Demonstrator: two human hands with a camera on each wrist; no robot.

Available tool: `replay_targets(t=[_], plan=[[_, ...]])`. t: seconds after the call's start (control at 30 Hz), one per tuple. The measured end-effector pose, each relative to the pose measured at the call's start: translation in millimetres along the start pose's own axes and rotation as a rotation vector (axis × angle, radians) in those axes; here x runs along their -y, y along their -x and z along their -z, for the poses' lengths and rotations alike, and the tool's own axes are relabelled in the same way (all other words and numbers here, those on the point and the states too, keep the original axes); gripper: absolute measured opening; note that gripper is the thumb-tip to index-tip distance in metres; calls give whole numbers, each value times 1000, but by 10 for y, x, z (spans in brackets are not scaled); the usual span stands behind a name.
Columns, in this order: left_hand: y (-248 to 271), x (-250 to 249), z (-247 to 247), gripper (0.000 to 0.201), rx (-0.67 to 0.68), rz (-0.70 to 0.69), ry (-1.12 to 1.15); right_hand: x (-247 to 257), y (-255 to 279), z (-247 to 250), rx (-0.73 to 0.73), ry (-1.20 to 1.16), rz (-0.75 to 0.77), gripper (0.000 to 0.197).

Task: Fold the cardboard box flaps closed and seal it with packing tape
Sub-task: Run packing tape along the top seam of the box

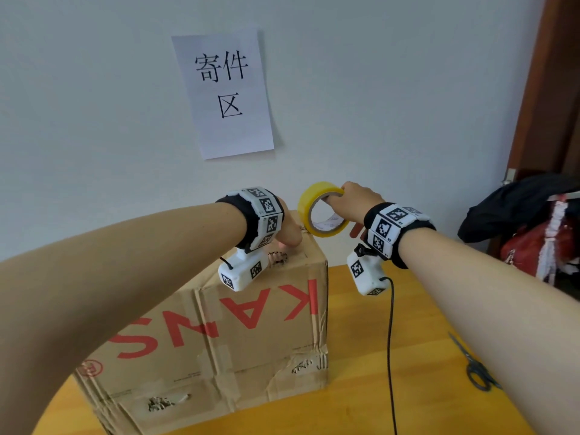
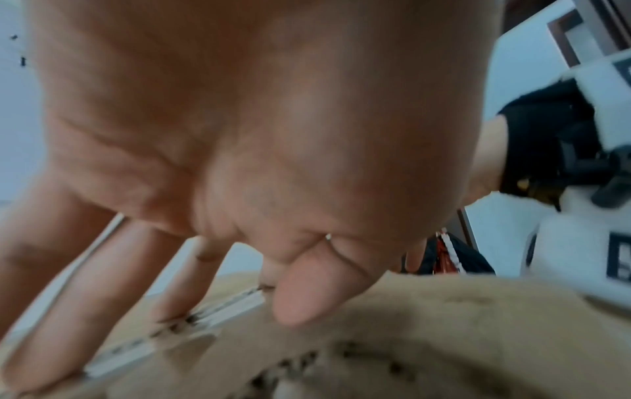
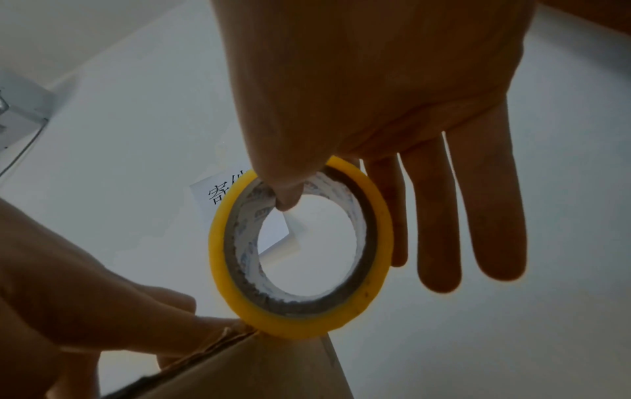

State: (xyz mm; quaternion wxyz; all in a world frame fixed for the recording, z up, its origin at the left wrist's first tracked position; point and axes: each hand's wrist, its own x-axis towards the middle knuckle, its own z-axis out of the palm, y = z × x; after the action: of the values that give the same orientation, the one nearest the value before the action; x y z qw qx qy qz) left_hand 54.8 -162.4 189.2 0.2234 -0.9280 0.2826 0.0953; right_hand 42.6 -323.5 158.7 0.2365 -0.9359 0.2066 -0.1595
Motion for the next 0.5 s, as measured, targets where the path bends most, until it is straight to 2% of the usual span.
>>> replay_targets(t=[0.07,0.2,0.33,0.5], plan=[[30,-2,11,48,35,-7,21,-7,-21,0,8,1,1,48],[71,-34,56,50,22,7,113,-30,-69,44,-9,21,17,32],[82,-55,38,56,109,17,64,-8,-111,24,-34,122,61,27],[20,-48,-6,54,49,11,27,6,-159,-1,-73,222,99,21]])
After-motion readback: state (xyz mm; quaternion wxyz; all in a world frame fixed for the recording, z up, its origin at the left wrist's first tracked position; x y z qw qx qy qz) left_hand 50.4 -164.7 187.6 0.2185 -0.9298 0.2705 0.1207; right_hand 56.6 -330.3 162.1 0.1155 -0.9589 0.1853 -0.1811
